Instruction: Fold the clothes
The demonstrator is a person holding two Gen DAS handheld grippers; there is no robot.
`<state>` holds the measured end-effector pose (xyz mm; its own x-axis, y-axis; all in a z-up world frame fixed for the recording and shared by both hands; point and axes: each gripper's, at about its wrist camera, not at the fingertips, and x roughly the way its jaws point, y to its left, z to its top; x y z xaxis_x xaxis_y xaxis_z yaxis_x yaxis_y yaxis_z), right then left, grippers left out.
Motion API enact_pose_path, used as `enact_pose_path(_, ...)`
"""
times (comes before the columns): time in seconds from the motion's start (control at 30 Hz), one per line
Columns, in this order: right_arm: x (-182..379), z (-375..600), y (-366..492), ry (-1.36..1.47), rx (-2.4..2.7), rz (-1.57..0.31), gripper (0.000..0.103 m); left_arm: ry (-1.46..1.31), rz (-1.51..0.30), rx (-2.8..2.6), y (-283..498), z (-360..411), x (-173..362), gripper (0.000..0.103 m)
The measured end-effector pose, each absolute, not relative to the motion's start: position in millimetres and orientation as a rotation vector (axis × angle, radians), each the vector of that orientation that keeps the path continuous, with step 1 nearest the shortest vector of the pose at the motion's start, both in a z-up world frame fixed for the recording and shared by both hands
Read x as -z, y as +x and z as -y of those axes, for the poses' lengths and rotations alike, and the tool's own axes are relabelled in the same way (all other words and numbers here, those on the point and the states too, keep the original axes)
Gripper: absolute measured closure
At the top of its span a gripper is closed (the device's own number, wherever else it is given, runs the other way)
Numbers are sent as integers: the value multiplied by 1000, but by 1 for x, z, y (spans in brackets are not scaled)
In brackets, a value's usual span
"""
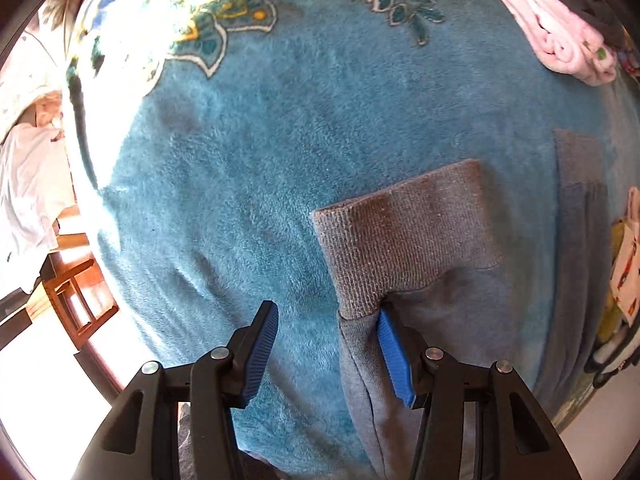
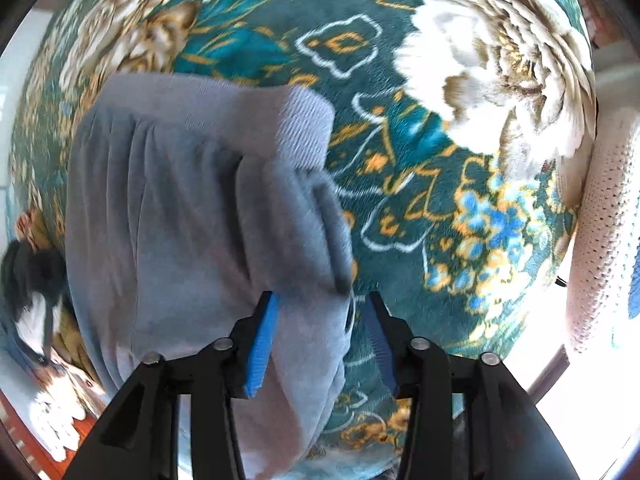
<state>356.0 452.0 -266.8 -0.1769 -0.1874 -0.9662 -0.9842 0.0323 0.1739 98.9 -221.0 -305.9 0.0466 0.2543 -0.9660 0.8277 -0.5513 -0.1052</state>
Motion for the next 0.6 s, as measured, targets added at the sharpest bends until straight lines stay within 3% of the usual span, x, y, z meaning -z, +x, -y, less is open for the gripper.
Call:
enact_pose_path(0.13,277,-459,360,-1219,-1228,-1503,44,1833,-1061,1540,87,213,305,61)
enact_pose_path(0.2,282,-461,359,-1206,-1229,-1516,45,1833,-1047,1546,81,208,303,77)
enact_pose_path(0.27,285,-463,356,-1201,-1221,-1533,56,1832,-1032,1553,74,203,302,90)
enact_pose_path(0.33,287,-464,353,-1203,-1211,-1574,88,1831,-1017,1559,67,198,300,93)
enact_pose_path(0.43,273,-470,348,-1207,-1238,-1577,93,1813,-1031,1561,57,196,289,95)
enact_pose_path(0.6,219,-486,339,-1073,-1339,-1686,93,1751,-1209,1527,34,204,251,95)
